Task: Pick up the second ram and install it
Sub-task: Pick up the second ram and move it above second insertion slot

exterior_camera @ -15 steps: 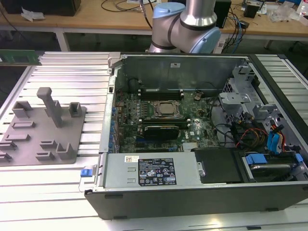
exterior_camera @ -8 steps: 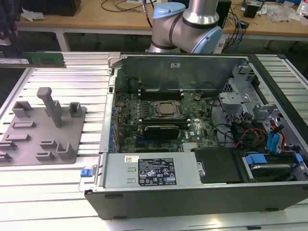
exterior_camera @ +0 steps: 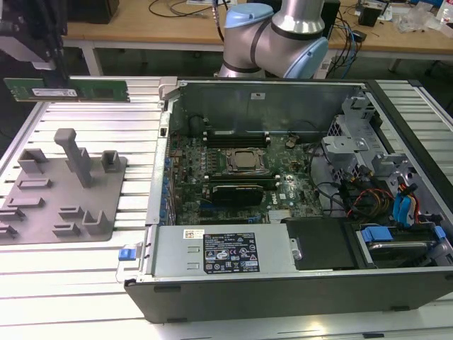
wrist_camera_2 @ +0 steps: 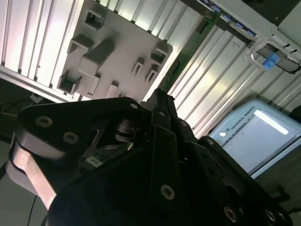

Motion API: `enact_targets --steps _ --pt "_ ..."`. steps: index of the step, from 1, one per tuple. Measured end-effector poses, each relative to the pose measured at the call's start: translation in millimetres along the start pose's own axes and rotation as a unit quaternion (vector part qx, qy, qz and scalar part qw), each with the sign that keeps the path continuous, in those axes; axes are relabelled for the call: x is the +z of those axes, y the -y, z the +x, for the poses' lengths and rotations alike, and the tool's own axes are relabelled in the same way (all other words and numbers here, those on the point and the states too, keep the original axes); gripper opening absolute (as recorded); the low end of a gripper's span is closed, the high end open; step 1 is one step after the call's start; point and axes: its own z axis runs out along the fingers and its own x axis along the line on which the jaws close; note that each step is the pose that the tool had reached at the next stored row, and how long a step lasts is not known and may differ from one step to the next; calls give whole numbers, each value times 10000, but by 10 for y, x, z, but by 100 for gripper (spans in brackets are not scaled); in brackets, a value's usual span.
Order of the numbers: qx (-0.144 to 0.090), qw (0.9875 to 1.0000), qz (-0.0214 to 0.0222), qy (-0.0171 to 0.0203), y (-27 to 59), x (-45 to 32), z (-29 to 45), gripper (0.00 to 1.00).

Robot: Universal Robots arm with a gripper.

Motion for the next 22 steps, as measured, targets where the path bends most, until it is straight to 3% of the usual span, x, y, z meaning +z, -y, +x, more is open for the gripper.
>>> enact_targets --steps 7,8,9,10,15,18,22 --pt "1 10000 -22 0 337 5 0 9" --pt "1 10000 -32 0 483 10 0 9" --pt "1 10000 -35 0 551 16 0 9" --pt "1 10000 -39 0 670 28 0 9" --pt "1 10000 -42 0 869 46 0 9" --pt "1 10000 -45 0 1035 55 0 9" --pt "1 10000 -48 0 1179 65 0 9"
